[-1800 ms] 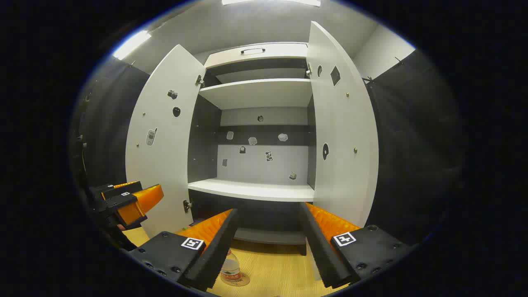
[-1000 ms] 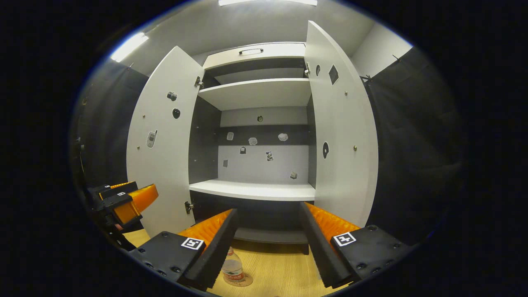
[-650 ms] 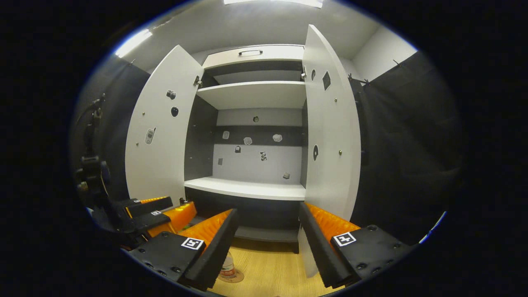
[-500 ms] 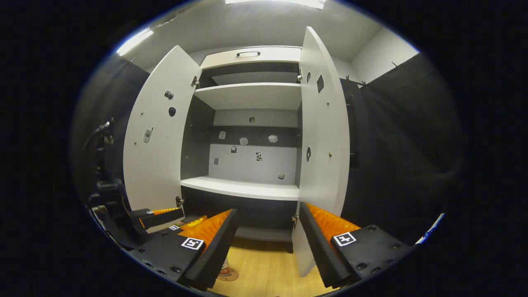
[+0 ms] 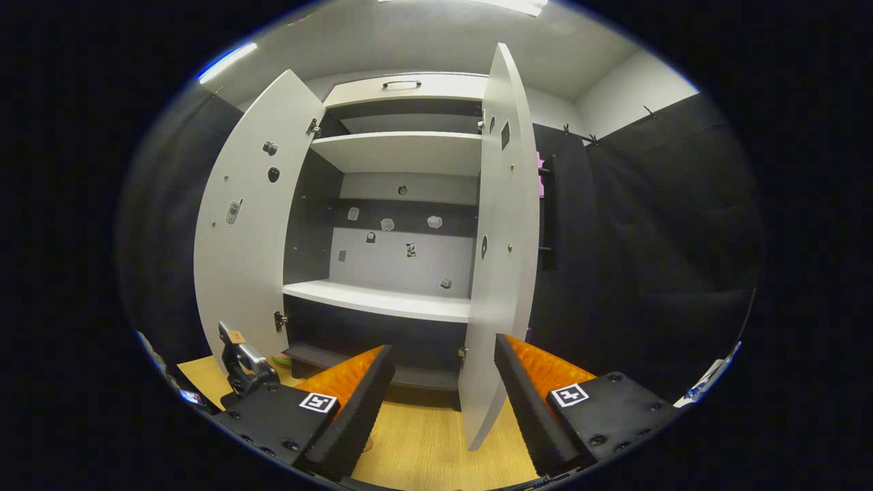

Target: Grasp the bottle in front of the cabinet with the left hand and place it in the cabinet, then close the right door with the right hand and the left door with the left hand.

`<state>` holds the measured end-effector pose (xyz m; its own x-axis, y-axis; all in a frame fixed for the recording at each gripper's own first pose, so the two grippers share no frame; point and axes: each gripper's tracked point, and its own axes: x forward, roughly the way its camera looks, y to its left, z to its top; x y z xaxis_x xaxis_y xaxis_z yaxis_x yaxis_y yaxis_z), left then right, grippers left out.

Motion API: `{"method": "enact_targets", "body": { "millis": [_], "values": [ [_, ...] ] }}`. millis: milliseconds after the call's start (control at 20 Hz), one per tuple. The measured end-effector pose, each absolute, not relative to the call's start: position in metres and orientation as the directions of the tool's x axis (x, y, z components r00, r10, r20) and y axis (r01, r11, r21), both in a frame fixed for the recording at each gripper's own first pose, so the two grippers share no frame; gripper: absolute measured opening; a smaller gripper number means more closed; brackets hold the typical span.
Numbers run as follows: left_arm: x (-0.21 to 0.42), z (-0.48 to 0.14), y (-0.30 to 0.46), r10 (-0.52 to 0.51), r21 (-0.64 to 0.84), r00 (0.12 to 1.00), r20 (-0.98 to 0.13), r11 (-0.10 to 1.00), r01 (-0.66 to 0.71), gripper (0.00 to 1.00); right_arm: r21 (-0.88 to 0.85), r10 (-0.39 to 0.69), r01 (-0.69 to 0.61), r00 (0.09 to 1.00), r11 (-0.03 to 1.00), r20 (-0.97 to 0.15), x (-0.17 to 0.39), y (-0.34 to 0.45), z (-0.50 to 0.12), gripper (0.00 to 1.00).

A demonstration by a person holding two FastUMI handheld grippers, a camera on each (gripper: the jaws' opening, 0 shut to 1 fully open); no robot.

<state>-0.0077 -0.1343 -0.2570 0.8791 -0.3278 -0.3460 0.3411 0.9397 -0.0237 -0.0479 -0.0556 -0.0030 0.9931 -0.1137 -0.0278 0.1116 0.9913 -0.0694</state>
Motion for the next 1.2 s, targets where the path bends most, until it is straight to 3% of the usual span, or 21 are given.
{"method": "enact_targets", "body": {
  "millis": [200, 300, 400, 450, 700, 1000, 1200],
  "values": [
    [-0.013, -0.287, -0.130, -0.295, -0.067, 0.866, -0.404, 0.953, 0.294, 0.96, -0.076, -0.106, 0.103, 0.994, 0.992, -0.039, -0.048, -0.054, -0.005, 0.98],
    [-0.012, -0.279, -0.137, -0.338, -0.084, 0.861, -0.380, 0.940, 0.332, 0.95, -0.073, -0.107, 0.104, 0.993, 0.992, -0.043, -0.050, -0.054, -0.007, 0.98],
    [-0.014, -0.268, -0.128, -0.319, -0.059, 0.858, -0.403, 0.944, 0.324, 0.73, -0.070, -0.110, 0.107, 0.993, 0.992, -0.041, -0.050, -0.054, -0.006, 0.98],
    [-0.015, -0.253, -0.129, -0.329, -0.065, 0.858, -0.394, 0.942, 0.331, 0.72, -0.071, -0.116, 0.113, 0.993, 0.991, -0.039, -0.050, -0.055, -0.006, 0.98],
    [0.021, -0.113, -0.116, -0.326, -0.100, 0.922, -0.209, 0.945, 0.311, 0.71, -0.046, -0.130, 0.128, 0.991, 0.991, -0.044, -0.048, -0.056, -0.011, 0.98],
    [0.124, 0.050, -0.113, -0.341, -0.156, 0.938, -0.062, 0.932, 0.328, 0.71, -0.026, -0.147, 0.146, 0.988, 0.989, -0.039, -0.054, -0.059, -0.015, 0.98],
    [0.216, 0.093, -0.120, -0.325, -0.140, 0.944, -0.051, 0.939, 0.315, 0.71, -0.028, -0.216, 0.216, 0.976, 0.976, -0.035, -0.069, -0.081, -0.015, 0.98]
  ]
}}
